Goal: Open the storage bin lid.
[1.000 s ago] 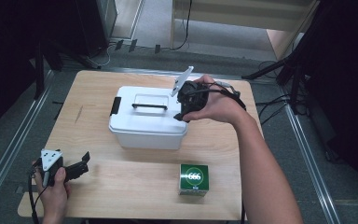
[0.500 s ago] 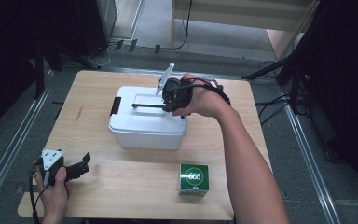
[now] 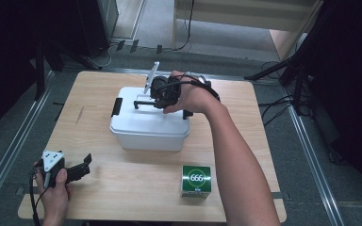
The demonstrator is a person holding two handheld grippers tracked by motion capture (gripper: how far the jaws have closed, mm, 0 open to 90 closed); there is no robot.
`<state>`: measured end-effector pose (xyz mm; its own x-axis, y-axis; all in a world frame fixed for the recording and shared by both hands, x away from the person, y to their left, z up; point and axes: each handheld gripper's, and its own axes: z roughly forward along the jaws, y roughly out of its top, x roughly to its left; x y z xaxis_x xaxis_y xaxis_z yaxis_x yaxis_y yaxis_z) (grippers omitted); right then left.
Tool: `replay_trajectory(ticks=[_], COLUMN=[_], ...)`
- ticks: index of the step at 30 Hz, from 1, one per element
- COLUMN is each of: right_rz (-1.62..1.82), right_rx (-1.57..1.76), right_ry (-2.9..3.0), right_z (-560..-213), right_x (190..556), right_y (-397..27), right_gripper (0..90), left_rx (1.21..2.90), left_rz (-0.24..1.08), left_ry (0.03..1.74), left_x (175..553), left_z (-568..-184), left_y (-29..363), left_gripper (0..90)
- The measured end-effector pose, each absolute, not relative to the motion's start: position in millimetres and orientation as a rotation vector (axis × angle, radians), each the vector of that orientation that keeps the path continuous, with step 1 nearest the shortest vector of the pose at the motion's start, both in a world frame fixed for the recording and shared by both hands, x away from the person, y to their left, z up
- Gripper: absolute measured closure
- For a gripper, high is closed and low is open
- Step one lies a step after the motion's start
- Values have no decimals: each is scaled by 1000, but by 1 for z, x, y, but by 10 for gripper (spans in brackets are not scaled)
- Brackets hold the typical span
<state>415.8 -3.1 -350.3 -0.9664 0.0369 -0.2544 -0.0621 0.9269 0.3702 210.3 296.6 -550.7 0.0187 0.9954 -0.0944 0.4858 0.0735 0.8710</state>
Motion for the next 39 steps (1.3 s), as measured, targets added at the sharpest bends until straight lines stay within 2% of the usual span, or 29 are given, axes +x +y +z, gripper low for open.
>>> replay_trajectory(ticks=[9,21,28,39], right_rz=[489,499,567,529], right_rx=[-75,-102,-75,-65], right_ry=[2836,2823,2797,2757], right_z=[-355,-344,-320,-304], right_x=[416,415,412,409], right_y=[16,14,0,-30], right_gripper=[839,849,850,850], left_rx=[1514,1511,1504,1507], left_rz=[824,818,817,821], left_ry=[1573,1575,1576,1574], left_x=[210,210,210,210], left_z=[-551,-551,-551,-551], left_y=[298,298,298,298], left_gripper=[0,0,0,0])
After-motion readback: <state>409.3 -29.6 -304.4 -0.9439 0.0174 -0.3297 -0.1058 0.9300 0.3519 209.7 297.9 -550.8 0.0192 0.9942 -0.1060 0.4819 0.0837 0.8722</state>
